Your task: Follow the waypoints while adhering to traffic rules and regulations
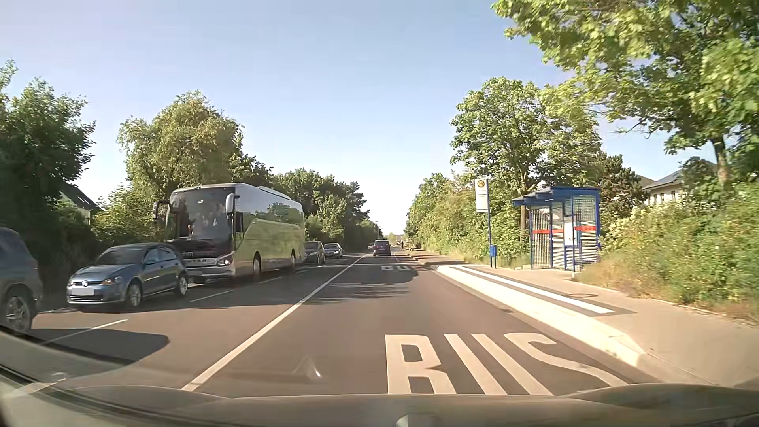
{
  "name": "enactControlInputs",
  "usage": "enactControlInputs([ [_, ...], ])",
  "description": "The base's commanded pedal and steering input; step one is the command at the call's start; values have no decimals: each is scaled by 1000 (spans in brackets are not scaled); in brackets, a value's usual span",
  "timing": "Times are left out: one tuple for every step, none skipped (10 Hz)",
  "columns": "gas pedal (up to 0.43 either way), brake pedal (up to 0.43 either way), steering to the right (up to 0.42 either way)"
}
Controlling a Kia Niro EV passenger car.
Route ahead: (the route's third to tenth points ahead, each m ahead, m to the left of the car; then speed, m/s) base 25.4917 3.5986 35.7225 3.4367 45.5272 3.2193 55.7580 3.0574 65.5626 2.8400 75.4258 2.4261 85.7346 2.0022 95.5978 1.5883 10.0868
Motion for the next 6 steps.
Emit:
enactControlInputs([
  [98,0,-2],
  [98,0,-2],
  [98,0,-2],
  [98,0,-2],
  [87,0,-2],
  [87,0,-2],
])
